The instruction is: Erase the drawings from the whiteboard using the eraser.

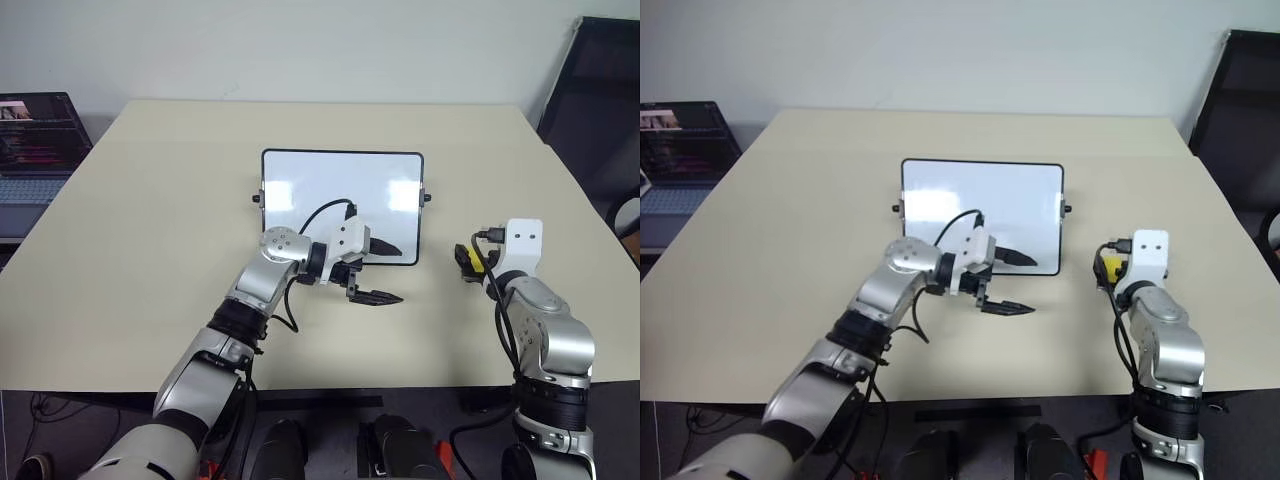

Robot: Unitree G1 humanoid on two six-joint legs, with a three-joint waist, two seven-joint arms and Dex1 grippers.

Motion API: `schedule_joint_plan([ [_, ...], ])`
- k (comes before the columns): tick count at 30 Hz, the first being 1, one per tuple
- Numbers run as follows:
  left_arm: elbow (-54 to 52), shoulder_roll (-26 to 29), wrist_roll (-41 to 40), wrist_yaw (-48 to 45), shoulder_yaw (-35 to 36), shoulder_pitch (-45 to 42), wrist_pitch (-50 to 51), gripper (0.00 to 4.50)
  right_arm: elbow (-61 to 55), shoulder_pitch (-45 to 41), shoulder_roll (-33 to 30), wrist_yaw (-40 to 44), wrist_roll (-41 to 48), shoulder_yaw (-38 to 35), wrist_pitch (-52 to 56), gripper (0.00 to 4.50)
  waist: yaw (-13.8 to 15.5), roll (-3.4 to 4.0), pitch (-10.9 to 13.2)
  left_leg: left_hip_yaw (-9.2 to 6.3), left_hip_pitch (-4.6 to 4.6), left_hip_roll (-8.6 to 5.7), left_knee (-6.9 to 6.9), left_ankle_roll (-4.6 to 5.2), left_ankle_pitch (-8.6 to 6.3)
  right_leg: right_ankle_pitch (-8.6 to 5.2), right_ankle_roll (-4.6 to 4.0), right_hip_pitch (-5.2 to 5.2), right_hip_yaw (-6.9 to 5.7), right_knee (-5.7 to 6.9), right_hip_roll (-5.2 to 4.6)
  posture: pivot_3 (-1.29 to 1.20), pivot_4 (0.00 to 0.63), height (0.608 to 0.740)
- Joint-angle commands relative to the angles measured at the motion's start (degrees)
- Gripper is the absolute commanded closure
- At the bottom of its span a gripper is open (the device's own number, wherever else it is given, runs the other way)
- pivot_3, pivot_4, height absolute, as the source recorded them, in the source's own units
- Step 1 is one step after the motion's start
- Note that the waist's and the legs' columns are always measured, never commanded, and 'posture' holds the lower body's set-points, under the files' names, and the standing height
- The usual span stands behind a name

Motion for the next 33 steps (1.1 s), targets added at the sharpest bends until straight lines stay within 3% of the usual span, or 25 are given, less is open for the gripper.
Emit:
schedule_joint_plan([
  [1,-11.46,1.31,0.1,12.37,7.5,5.63,3.14,0.0,-11.79,3.26,-1.55,3.11,2.29,3.71,-2.54,0.06,-0.1,0.01,-0.01,-0.01,0.01,0.03,-0.01,0.0,0.0,0.0,0.0,0.0,-0.01,0.0,0.0,0.0,0.15,0.74],
  [4,-26.15,1.32,-2.38,21.88,13.77,15.94,12.07,0.0,-18.17,9.85,-1.76,4.12,2.58,7.14,-4.95,0.06,-0.16,0.0,-0.04,-0.13,0.01,0.14,-0.04,-0.01,-0.01,0.0,0.0,0.04,0.06,-0.01,-0.03,0.0,0.15,0.74],
  [8,-42.28,-1.66,-3.02,34.9,20.61,30.09,20.52,0.0,-19.06,19.75,1.23,1.98,0.35,10.4,-17.26,0.06,0.02,-0.01,-0.04,-0.15,-0.01,0.11,-0.03,-0.06,-0.05,-0.05,0.05,0.05,0.09,-0.03,-0.23,0.0,0.15,0.74],
  [13,-47.65,-5.92,2.9,48.64,23.27,38.31,19.08,0.0,-12.55,27.63,3.84,0.93,-1.57,12.28,-32.4,0.06,1.06,-0.08,-0.07,-0.14,0.09,0.1,0.1,-0.05,-0.03,0.02,0.17,0.24,0.06,-0.18,-0.23,0.0,0.15,0.74],
  [15,-48.61,-7.32,5.26,53.75,24.99,40.76,18.48,0.0,-8.79,28.69,3.87,0.54,-3.15,13.14,-38.07,0.06,1.17,-0.08,-0.06,-0.14,0.6,0.15,0.11,-0.02,-0.01,0.02,0.06,0.82,0.07,-0.39,-0.23,0.0,0.15,0.74],
  [20,-51.65,-8.45,7.81,59.53,25.89,45.32,18.49,0.0,-3.9,30.59,3.38,3.05,0.33,11.4,-44.35,0.06,1.25,-0.1,-0.07,-0.03,0.92,0.16,0.09,-0.03,-0.02,-0.13,-0.2,1.07,0.18,-0.44,-0.35,0.0,0.15,0.74],
  [29,-53.38,-7.86,7.84,59.86,23.4,49.4,20.13,0.0,-4.84,33.07,3.74,1.71,2.31,9.68,-42.66,0.06,1.34,-0.1,-0.07,-0.07,0.86,0.14,-0.11,-0.09,-0.1,-0.21,-0.21,1.01,0.12,-0.45,-0.33,0.0,0.15,0.74],
  [33,-51.51,-7.22,7.04,59.49,23.28,47.38,19.83,0.0,-7.39,34.07,2.39,2.36,1.36,10.67,-40.7,0.06,1.34,-0.1,-0.07,-0.08,0.86,0.17,-0.11,-0.1,-0.11,-0.28,-0.33,0.98,0.12,-0.45,-0.33,0.0,0.15,0.74],
])
